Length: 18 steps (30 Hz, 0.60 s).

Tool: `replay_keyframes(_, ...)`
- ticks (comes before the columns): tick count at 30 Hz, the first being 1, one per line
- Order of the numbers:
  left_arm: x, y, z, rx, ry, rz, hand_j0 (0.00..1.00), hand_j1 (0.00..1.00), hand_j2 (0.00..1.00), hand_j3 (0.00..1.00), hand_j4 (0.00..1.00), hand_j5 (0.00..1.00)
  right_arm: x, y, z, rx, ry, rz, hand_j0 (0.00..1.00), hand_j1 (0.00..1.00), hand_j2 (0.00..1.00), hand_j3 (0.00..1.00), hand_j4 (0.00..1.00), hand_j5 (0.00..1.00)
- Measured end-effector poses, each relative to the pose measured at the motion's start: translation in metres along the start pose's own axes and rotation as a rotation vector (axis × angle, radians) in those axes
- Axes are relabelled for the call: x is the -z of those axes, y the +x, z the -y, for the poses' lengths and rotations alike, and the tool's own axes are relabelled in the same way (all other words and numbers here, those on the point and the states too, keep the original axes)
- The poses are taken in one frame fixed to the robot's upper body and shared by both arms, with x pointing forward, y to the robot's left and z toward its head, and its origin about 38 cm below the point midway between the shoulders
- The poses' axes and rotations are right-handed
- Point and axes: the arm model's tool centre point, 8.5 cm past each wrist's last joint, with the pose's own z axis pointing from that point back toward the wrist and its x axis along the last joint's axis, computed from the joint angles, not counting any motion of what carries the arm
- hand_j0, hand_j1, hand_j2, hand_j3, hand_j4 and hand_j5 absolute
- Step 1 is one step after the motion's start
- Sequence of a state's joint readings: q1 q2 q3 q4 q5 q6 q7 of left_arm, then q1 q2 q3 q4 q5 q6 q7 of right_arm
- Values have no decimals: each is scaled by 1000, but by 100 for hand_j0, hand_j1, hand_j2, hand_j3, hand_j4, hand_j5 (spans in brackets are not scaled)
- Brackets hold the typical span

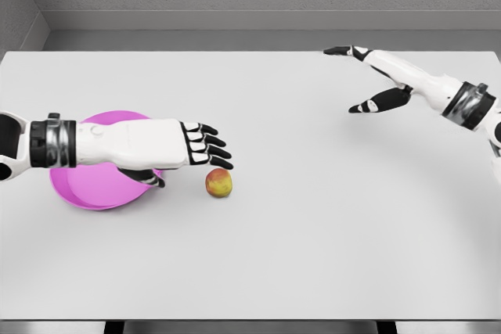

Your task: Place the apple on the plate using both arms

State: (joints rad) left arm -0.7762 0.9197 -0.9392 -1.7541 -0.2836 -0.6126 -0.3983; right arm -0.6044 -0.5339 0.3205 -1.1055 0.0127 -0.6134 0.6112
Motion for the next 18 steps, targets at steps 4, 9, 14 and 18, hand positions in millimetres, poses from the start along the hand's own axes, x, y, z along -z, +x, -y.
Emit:
replay_keyframes(4,18,6,-2,11,5,40,100,100,100,100,100,100,-23,-7,14,-22,-23,-42,100,100,100,100,100,100)
replay_keyframes(9,40,12,-2,21,-5,83,100,100,100,100,100,100,-36,-8,28,-45,-39,-63,100,100,100,100,100,100)
replay_keyframes(14,52,13,2,50,-50,88,100,100,100,100,100,100,-37,-7,33,-67,-37,-72,100,100,100,100,100,100)
replay_keyframes(18,57,13,-2,80,-66,88,100,100,100,100,100,100,-37,-8,32,-79,-26,-82,100,100,100,100,100,100)
